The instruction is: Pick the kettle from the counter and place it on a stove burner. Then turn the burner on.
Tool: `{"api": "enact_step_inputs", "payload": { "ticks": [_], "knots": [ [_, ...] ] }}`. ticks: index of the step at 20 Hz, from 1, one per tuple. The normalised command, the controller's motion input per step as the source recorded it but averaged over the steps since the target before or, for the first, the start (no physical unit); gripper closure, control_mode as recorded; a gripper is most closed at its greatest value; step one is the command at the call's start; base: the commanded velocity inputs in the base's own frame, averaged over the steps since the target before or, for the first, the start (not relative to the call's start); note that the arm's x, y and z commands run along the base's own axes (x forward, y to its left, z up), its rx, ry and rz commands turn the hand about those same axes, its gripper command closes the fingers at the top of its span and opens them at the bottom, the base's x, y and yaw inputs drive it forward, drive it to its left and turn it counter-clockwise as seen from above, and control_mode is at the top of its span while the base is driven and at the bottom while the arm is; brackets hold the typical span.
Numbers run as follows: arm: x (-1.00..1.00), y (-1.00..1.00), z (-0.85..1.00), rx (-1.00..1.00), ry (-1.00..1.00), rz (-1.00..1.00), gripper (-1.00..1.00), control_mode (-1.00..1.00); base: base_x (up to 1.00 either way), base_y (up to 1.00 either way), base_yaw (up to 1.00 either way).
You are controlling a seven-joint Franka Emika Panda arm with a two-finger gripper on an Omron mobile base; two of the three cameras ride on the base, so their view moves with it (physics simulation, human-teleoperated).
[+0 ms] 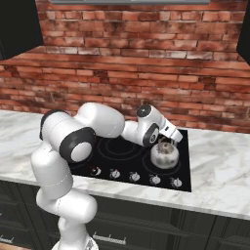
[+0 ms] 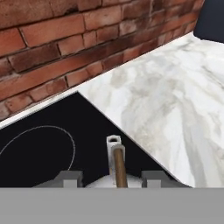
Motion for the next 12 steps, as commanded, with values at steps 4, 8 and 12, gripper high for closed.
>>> {"api": "enact_step_inputs", "payload": {
  "ticks": [4, 8, 12],
  "knots": [
    [0.00, 0.00, 0.09, 0.00, 0.00, 0.00, -1.00, -1.00, 0.00, 0.00, 0.00],
    [0.00, -0.08, 0.38, 0.02, 0.00, 0.00, -1.00, -1.00, 0.00, 0.00, 0.00],
    [-0.14, -0.05, 0.34, 0.01, 0.01, 0.00, -1.00, -1.00, 0.00, 0.00, 0.00]
  ]
}}
